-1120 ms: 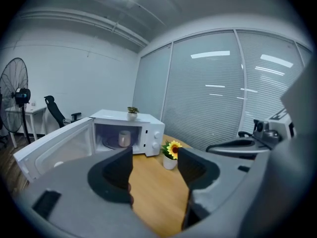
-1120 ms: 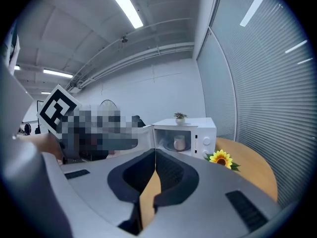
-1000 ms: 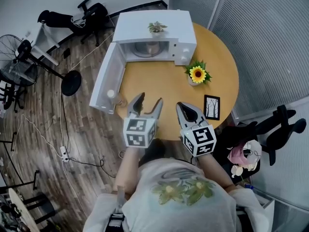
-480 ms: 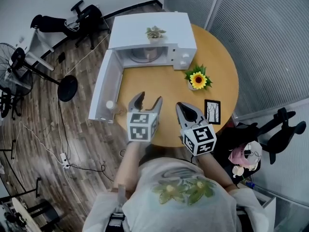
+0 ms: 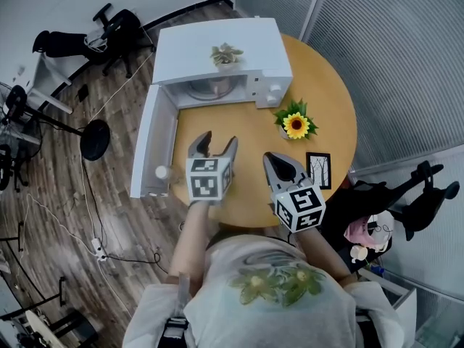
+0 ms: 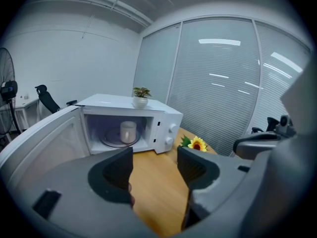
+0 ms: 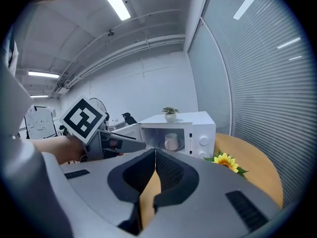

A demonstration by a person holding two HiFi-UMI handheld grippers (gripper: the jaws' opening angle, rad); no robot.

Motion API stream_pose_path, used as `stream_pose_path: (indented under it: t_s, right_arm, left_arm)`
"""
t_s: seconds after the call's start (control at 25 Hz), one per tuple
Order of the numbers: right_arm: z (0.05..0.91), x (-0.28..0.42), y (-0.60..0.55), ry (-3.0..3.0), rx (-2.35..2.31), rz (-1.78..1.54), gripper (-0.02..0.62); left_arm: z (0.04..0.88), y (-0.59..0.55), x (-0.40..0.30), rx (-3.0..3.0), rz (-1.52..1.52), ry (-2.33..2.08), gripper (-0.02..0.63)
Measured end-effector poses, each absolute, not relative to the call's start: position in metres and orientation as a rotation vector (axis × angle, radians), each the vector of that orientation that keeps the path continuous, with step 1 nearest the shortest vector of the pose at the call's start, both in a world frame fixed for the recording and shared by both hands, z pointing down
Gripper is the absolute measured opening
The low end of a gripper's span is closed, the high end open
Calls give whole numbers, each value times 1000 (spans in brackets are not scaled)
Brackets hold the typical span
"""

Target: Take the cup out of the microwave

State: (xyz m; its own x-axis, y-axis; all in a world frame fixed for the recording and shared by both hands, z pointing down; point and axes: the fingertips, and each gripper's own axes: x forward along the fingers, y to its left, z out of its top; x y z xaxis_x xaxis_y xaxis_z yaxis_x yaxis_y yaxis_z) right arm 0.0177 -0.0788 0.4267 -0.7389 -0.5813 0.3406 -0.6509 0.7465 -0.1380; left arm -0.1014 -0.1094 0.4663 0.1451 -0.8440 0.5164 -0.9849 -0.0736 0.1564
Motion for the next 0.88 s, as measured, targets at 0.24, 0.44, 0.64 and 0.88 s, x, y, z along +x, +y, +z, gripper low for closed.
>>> stream_pose_path:
  t_s: [0.24,0.44,0.64,0.88]
  right_arm:
    - [434,10,-96,-2647,980,378,17]
    - [439,1,-109,-2632,993,392,17]
    - [443,-7,-119,-2617,1006,407,17]
    - [450,-11,-130,-2599,1038,425,17]
  left_arm:
    - [482,-129,-116,1946,439,-1718,264]
    - [486,-146,-126,1947,448,-1704,263]
    - [488,-164,-136,1945,446,-1693,263]
    - [495,-189,-143,1936,467,-1680,262]
